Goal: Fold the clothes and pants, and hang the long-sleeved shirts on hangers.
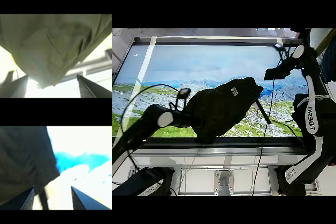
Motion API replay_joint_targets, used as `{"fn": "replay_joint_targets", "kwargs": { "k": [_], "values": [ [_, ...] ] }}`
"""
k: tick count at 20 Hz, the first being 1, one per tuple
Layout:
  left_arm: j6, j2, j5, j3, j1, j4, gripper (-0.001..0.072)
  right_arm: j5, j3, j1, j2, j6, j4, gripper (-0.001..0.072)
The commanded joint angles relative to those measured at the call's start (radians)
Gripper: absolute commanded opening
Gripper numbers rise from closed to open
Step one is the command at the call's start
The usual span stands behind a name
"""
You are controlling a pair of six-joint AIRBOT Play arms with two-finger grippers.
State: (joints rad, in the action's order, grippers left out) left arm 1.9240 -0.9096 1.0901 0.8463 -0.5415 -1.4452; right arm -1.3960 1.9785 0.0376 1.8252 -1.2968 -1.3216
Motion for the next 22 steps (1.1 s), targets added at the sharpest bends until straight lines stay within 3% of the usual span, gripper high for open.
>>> {"fn": "replay_joint_targets", "kwargs": {
  "k": [1, 4, 6, 8, 17, 22],
  "values": [
    [0.034, 0.140, -0.002, 0.019, 0.055, -0.048, 0.0702, 0.108, 0.069, 0.054, -0.005, -0.064, 0.010, 0.0509],
    [0.071, 0.197, -0.002, 0.019, 0.095, -0.047, 0.0702, 0.054, 0.047, 0.136, 0.099, -0.069, 0.342, 0.0512],
    [0.092, 0.202, -0.002, 0.019, 0.102, -0.048, 0.0702, -0.024, 0.047, 0.205, 0.209, -0.042, 0.647, 0.0577],
    [0.093, 0.201, -0.002, 0.019, 0.102, -0.048, 0.0702, -0.085, 0.047, 0.244, 0.303, -0.029, 0.810, 0.0683],
    [0.122, 0.201, -0.002, 0.019, 0.102, -0.048, 0.0702, -0.063, 0.047, 0.153, 0.384, 0.008, 0.522, 0.0699],
    [0.122, 0.201, -0.002, 0.019, 0.102, -0.047, 0.0702, -0.058, 0.047, 0.082, 0.422, -0.027, 0.520, 0.0692]
  ]
}}
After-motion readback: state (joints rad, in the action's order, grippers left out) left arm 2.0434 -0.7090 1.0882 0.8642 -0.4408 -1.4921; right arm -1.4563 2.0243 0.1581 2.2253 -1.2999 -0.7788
